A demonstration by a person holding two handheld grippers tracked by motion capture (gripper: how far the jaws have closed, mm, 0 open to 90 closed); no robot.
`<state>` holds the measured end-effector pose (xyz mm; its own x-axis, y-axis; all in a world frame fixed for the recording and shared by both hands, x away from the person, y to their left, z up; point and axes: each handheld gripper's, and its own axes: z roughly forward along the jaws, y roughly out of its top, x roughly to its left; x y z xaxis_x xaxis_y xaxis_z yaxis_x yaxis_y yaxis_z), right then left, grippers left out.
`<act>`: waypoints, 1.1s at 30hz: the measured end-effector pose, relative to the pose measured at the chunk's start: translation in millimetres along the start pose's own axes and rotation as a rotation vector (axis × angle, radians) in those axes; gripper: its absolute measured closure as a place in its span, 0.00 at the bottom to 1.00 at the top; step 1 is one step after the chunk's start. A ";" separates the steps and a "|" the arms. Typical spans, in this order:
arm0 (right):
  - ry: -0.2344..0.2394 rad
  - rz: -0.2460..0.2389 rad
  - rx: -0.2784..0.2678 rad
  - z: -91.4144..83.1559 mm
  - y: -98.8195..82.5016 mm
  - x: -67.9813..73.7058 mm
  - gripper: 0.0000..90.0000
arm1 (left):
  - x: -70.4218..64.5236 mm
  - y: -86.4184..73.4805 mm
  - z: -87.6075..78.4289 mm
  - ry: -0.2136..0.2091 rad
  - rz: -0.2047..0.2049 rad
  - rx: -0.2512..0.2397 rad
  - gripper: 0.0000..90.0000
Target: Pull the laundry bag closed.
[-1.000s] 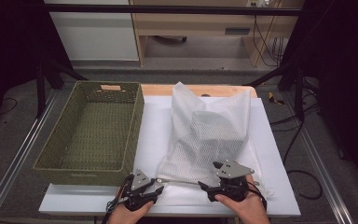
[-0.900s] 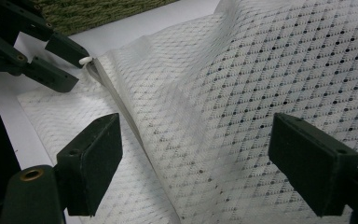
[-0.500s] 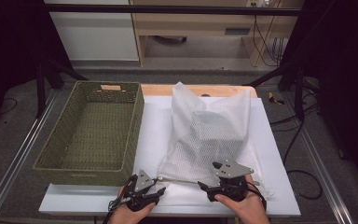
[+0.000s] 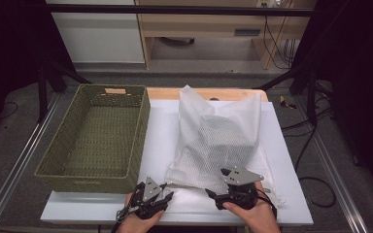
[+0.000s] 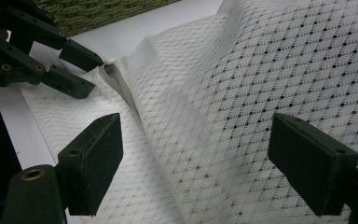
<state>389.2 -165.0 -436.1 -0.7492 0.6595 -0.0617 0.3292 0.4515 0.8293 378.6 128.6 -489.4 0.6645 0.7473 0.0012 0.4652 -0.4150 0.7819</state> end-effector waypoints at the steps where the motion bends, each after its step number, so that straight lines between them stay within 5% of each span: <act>1: 0.000 0.001 0.000 0.0 -0.1 -0.2 0.20 | 0.4 -0.1 -0.1 0.006 -0.002 -0.001 0.69; 10: -0.002 -0.001 0.000 0.3 0.6 0.7 0.20 | -3.9 -1.5 1.7 0.045 -0.005 -0.026 0.98; 16: -0.002 -0.002 -0.002 0.2 1.2 1.1 0.20 | 0.1 -0.5 -3.5 0.025 -0.056 -0.030 0.99; 33: 0.033 -0.065 0.009 11.6 24.8 22.8 0.33 | 2.0 2.8 -24.7 0.027 -0.058 -0.049 0.99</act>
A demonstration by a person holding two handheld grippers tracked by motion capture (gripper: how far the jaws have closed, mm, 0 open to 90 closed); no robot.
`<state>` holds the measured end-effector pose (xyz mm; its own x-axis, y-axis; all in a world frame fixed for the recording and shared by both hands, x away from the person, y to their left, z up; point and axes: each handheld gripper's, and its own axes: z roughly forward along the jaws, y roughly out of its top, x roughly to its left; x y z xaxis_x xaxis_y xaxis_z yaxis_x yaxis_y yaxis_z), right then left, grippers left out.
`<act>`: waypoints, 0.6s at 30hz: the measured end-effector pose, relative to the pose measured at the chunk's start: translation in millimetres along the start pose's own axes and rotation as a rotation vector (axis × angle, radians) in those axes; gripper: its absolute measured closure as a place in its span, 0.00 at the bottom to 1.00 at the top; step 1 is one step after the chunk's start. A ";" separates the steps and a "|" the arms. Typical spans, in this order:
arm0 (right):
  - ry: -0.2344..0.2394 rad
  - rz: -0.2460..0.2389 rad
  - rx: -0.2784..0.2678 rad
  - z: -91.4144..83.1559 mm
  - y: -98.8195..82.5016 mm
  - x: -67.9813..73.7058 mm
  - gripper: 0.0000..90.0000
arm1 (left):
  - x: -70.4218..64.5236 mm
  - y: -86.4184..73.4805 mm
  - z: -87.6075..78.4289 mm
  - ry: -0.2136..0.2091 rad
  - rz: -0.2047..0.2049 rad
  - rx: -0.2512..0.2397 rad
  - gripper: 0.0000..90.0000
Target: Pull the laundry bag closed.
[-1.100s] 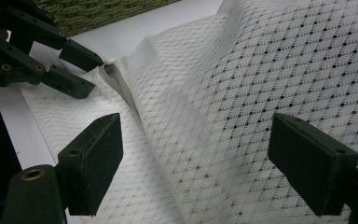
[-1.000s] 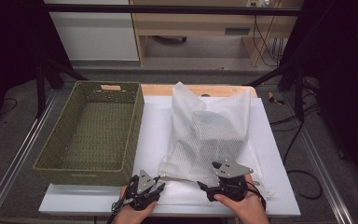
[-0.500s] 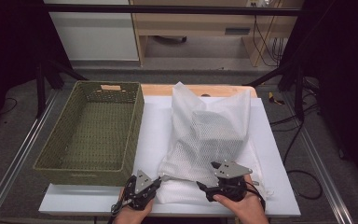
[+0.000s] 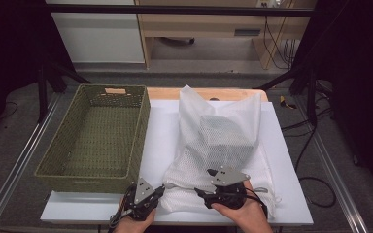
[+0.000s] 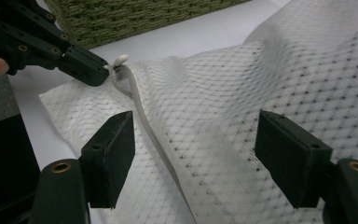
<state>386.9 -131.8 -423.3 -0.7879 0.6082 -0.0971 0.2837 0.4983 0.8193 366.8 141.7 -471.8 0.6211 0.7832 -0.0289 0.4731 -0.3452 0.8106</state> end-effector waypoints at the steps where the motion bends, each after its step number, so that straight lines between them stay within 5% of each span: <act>1: 0.001 -0.012 0.007 2.2 1.7 1.1 0.33 | 0.2 0.1 -0.2 0.000 -0.001 0.000 0.99; 18: 0.040 -0.011 0.039 16.2 13.9 -2.4 0.31 | 1.1 0.3 -1.3 -0.007 -0.005 -0.001 0.99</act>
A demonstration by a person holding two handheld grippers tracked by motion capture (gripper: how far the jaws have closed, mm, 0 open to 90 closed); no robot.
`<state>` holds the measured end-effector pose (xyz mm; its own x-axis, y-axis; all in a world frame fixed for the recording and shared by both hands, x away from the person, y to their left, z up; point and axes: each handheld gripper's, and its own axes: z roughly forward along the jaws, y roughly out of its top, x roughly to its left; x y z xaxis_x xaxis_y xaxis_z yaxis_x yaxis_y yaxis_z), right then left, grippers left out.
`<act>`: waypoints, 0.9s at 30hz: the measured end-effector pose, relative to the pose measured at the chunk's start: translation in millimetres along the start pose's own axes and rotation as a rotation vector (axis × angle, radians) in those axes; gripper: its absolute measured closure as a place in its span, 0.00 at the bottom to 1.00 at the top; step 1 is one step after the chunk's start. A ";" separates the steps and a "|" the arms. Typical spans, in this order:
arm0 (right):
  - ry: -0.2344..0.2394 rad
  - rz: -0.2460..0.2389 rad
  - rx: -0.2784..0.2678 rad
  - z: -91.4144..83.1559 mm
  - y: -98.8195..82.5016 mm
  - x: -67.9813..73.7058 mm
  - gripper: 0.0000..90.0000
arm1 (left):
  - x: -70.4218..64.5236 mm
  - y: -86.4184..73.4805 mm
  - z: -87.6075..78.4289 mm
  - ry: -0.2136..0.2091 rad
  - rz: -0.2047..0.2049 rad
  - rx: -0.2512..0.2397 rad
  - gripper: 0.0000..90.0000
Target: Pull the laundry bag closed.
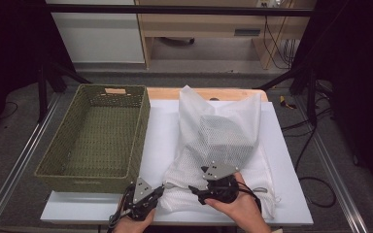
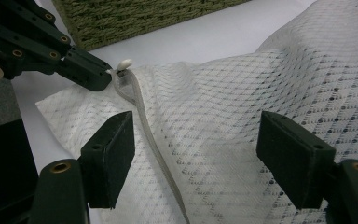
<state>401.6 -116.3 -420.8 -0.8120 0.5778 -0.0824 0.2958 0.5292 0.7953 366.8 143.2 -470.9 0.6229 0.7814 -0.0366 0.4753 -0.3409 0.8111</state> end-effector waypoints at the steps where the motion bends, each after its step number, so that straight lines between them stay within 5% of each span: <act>1: 0.001 0.002 0.004 0.5 0.5 -0.3 0.31 | 0.1 0.0 0.0 -0.001 -0.001 0.000 0.99; 11: -0.004 -0.013 0.021 5.1 10.9 -0.2 0.35 | 1.9 3.9 -2.4 -0.009 -0.010 -0.016 0.99; 27: 0.044 -0.030 0.040 15.5 32.8 3.2 0.51 | 6.1 9.2 -5.0 -0.046 0.051 -0.014 1.00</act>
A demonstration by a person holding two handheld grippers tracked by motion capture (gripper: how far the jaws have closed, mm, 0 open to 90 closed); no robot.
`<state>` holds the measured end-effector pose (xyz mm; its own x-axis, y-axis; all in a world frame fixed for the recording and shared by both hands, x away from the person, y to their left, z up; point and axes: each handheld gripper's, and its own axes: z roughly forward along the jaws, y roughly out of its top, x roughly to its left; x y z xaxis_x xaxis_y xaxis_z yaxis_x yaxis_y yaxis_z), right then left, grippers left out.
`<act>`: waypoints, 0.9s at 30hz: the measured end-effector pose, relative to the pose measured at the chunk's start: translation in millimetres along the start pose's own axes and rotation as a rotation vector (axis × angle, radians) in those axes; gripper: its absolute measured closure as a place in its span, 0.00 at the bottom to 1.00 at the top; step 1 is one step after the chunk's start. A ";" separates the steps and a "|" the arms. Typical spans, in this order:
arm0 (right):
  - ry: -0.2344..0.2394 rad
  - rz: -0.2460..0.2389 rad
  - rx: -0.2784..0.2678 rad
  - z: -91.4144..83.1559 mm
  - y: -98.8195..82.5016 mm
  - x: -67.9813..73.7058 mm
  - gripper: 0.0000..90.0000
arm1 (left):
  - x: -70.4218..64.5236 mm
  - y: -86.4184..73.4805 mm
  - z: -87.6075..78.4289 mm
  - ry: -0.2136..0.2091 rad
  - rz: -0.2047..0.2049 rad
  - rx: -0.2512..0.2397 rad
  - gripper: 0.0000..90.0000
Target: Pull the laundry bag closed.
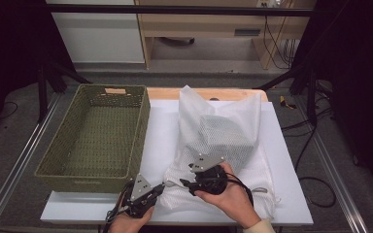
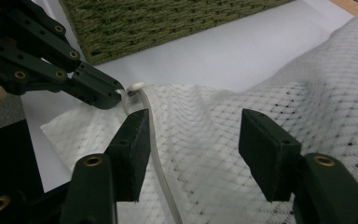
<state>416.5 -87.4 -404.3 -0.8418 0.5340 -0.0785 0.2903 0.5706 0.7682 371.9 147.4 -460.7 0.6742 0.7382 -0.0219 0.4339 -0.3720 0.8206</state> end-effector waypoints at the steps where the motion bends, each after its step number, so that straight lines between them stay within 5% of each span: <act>1: 0.004 -0.005 0.002 0.9 1.4 0.8 0.52 | -0.1 0.1 -0.3 -0.002 0.000 -0.001 1.00; 27: 0.088 -0.060 0.043 30.1 24.9 18.1 0.73 | -0.3 2.9 -3.7 -0.016 0.051 0.002 1.00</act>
<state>422.2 -44.8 -405.8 -0.8943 0.4425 -0.0664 0.2556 0.6270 0.7359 370.7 148.2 -456.2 0.7052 0.7089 0.0107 0.3998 -0.4101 0.8197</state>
